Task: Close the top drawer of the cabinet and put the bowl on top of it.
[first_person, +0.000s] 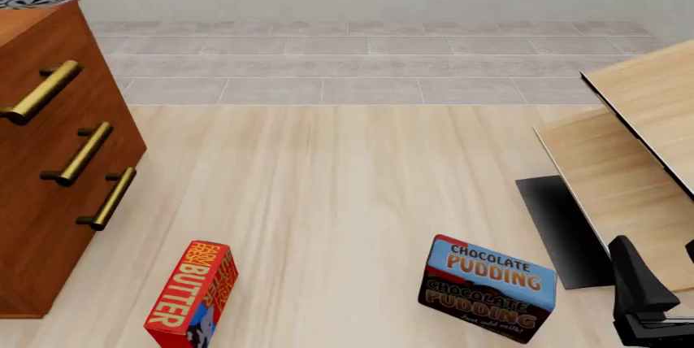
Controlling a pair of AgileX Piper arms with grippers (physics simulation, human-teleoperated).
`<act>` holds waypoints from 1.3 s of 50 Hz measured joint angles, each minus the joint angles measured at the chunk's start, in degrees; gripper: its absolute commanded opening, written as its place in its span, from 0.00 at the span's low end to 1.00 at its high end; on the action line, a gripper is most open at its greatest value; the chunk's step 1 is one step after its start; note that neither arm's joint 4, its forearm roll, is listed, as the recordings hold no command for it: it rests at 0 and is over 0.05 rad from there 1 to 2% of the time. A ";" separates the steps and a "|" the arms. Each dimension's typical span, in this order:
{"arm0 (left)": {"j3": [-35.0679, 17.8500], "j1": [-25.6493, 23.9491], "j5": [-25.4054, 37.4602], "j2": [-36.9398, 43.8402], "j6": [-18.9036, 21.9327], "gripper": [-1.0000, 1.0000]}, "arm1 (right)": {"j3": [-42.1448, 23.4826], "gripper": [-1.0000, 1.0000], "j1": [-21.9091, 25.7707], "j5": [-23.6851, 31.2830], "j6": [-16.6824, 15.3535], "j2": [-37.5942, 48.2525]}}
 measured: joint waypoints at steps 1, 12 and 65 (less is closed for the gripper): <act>-0.07 0.25 0.08 -0.06 -0.03 0.00 | 0.00 1.00 0.00 0.00 0.00 0.00; -1.11 2.90 0.82 -0.43 -0.91 0.00 | 0.00 1.00 0.00 0.00 0.00 0.00; 7.34 15.67 -5.55 -2.82 -5.64 0.00 | 0.00 1.00 0.00 0.00 0.00 0.00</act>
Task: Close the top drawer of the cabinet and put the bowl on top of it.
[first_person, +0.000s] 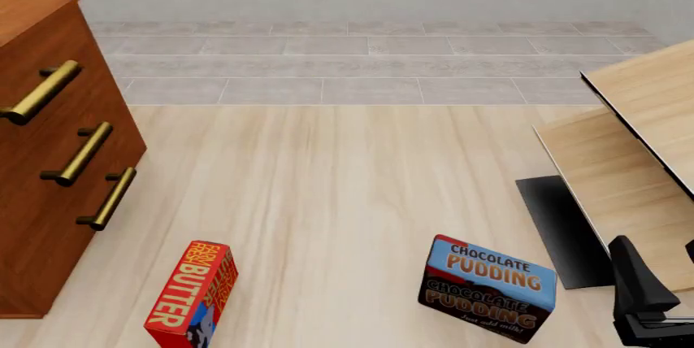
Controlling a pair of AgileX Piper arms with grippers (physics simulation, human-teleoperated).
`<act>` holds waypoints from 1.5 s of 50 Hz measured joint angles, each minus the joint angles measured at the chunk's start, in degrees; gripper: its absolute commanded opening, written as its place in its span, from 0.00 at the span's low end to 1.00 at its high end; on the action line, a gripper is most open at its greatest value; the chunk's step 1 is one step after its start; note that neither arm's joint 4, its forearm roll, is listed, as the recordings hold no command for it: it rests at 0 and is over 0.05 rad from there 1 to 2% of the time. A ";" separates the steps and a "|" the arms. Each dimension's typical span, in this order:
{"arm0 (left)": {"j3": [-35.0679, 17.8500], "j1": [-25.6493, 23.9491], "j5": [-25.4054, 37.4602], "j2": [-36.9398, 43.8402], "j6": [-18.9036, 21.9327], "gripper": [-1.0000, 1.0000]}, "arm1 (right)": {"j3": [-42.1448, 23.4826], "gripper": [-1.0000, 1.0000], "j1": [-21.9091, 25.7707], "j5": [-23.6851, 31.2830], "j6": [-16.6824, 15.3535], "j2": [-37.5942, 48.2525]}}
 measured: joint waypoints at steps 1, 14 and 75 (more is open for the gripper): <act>0.34 0.22 -0.25 -0.05 -0.07 0.00 | 0.00 1.00 0.00 0.00 0.00 0.00; 4.20 3.04 -3.53 0.01 -0.78 0.00 | 0.00 1.00 0.00 0.00 0.00 0.00; 8.57 13.74 -12.36 6.11 -3.46 0.00 | 0.00 1.00 0.00 0.00 0.00 0.00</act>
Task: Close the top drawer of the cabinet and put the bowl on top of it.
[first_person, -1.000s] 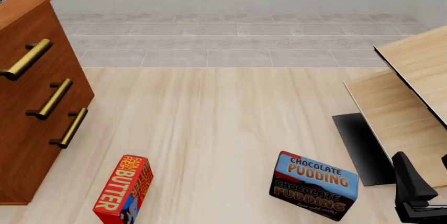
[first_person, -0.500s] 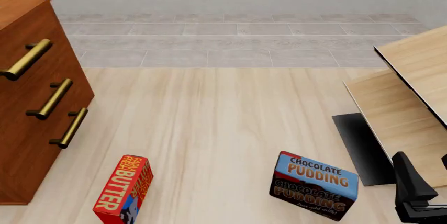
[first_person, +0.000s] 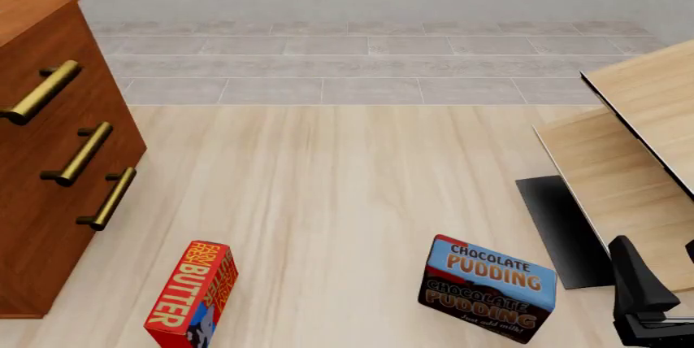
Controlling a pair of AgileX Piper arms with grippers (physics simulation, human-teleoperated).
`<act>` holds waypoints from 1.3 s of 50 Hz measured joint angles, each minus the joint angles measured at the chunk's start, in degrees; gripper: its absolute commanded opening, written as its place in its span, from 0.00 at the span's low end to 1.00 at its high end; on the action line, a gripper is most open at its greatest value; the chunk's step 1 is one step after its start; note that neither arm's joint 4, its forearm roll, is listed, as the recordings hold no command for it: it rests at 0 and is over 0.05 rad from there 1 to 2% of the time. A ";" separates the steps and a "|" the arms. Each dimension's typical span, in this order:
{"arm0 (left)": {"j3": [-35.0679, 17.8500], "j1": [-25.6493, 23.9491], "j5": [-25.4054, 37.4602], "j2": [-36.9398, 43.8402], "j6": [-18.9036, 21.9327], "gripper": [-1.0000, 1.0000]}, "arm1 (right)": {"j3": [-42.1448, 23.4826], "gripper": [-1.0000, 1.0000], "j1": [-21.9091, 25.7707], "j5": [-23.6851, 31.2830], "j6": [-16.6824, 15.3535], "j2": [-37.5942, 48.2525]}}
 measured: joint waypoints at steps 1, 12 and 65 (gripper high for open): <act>0.16 0.11 -0.21 0.09 0.00 0.00 | 0.00 1.00 0.00 0.00 0.00 0.00; 1.58 1.74 -2.49 1.46 -0.22 0.00 | 0.00 1.00 0.00 0.00 0.00 0.00; 3.92 6.20 -7.69 7.08 0.84 0.00 | 0.00 1.00 0.00 0.00 0.00 0.00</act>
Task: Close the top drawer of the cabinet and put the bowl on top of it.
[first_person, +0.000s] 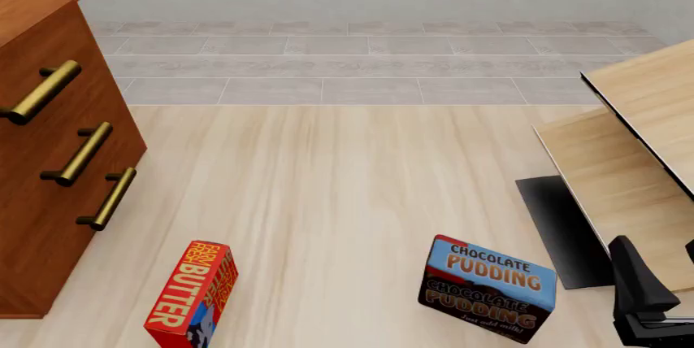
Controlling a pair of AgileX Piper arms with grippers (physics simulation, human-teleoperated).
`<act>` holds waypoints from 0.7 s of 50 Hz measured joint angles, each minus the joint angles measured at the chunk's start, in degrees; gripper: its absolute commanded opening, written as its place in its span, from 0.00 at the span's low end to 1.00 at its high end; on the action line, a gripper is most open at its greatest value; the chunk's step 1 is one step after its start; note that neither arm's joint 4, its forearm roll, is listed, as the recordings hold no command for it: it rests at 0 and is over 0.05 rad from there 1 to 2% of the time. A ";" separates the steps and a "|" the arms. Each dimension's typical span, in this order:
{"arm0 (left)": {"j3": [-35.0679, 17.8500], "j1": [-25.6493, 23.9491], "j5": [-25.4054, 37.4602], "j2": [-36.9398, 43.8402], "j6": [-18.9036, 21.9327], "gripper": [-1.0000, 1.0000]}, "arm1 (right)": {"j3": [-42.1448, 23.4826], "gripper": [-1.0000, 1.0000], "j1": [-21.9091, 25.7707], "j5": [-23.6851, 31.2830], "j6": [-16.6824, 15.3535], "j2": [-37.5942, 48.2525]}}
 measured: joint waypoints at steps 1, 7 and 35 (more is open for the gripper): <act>-0.13 0.10 0.03 0.14 0.08 0.00 | 0.00 1.00 0.00 0.00 0.00 0.00; -0.56 0.61 0.09 0.88 0.54 0.00 | 0.00 1.00 0.00 0.00 0.00 0.00; -0.32 1.56 -0.31 1.37 3.11 1.00 | 0.00 1.00 0.00 0.00 0.00 0.00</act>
